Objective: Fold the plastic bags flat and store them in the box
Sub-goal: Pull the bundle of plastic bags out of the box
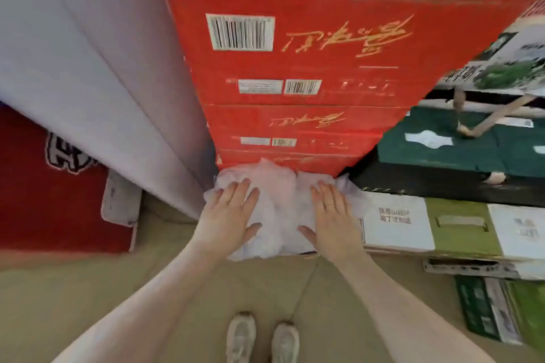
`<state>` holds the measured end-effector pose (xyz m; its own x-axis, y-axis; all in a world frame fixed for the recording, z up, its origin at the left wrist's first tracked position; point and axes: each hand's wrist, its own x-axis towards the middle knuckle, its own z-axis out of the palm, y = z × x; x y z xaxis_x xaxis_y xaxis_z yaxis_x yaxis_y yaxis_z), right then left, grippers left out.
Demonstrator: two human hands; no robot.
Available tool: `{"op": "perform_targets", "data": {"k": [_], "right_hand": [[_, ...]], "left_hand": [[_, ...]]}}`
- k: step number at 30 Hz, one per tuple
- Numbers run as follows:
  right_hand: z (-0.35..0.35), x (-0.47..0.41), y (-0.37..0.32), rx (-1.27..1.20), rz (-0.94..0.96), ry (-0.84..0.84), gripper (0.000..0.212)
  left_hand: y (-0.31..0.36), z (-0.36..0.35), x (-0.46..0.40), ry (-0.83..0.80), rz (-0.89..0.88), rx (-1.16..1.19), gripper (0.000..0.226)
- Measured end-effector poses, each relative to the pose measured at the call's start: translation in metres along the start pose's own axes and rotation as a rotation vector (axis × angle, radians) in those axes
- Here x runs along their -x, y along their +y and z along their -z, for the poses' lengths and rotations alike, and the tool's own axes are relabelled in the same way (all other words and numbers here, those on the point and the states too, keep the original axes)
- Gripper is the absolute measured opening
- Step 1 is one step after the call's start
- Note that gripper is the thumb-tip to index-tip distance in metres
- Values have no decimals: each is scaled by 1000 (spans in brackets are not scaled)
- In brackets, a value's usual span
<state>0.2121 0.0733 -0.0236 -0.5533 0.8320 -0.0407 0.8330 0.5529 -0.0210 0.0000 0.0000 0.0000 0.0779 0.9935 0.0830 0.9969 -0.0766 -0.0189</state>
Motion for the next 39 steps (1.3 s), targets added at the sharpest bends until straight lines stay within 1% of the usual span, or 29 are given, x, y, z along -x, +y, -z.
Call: {"op": "perform_targets", "data": {"k": [1, 2, 3, 5, 6, 8, 9, 11, 13, 14, 16, 17, 19, 21, 22, 23, 24, 25, 27, 28, 29, 31, 32, 33, 34, 35, 37, 38, 39], "right_hand": [[-12, -7, 4, 7, -2, -60, 95], [-20, -12, 6, 28, 10, -75, 105], [-26, -16, 9, 34, 4, -130, 114], [-35, -22, 17, 55, 10, -232, 123], [-44, -22, 21, 45, 13, -303, 124], [-49, -22, 27, 9, -36, -508, 124], [-52, -23, 30, 2, -50, -557, 124], [-58, -23, 31, -44, -56, -586, 123], [-63, -24, 26, -73, -69, -568, 117], [-67, -24, 24, -70, -78, -552, 114], [-71, -26, 21, -80, -93, -505, 107], [-73, -27, 21, -98, -82, -467, 103], [-79, -27, 22, -95, -10, -348, 92], [-86, -27, 21, -60, 48, -227, 70], [-85, -28, 19, -58, 60, -205, 55], [-85, -30, 16, -34, 69, -195, 41], [-84, -31, 15, -5, 87, -187, 31], [-82, -31, 15, 27, 111, -136, 25], [-80, -29, 18, -3, 118, -3, 21], [-80, -28, 21, -68, 92, 32, 20], [-80, -28, 22, -150, 59, 42, 17], [-80, -29, 20, -342, -39, -23, 11], [-82, -30, 18, -420, -115, -84, 15], [-84, -32, 16, -481, -188, -144, 22], [-85, -33, 14, -536, -255, -175, 27], [-87, -35, 11, -587, -323, -160, 31], [-84, -36, 7, -734, -423, -114, 45], [-82, -36, 5, -817, -416, -107, 58], [-79, -35, 4, -872, -359, -108, 74]], "left_hand": [[-2, -10, -7, -6, -18, 7, 86], [-4, -17, -12, -6, -37, 2, 94], [-7, -29, -14, 9, -74, -6, 99], [-13, -48, -19, 71, -144, -42, 103], [-14, -56, -20, 59, -172, -52, 102], [-18, -67, -24, -18, -218, -74, 95], [-19, -71, -25, -57, -238, -93, 88], [-21, -80, -27, -92, -269, -73, 75], [-19, -86, -28, -64, -298, -9, 63], [-17, -88, -29, -19, -289, 20, 64], [-15, -87, -27, 100, -248, 49, 77], [-13, -87, -23, 194, -245, 47, 80], [-10, -82, -15, 360, -298, -31, 86], [-8, -73, -17, 415, -352, -162, 94], [-7, -70, -24, 393, -367, -238, 95], [-8, -69, -33, 335, -379, -288, 96], [-9, -70, -42, 242, -392, -269, 97], [-11, -72, -50, 131, -397, -211, 99], [-16, -78, -50, -78, -354, -77, 98], [-18, -81, -43, -138, -296, 11, 93], [-20, -85, -33, -163, -241, 133, 85], [-22, -85, -11, -163, -116, 471, 70], [-21, -83, -2, -154, -53, 622, 71], [-19, -81, 6, -148, -9, 712, 79], [-15, -81, 11, -137, -2, 715, 89], [-11, -84, 16, -116, -39, 638, 98], [-3, -98, 20, -79, -151, 387, 103], [-2, -105, 19, -75, -175, 292, 103], [-2, -112, 16, -78, -177, 232, 104]]}}
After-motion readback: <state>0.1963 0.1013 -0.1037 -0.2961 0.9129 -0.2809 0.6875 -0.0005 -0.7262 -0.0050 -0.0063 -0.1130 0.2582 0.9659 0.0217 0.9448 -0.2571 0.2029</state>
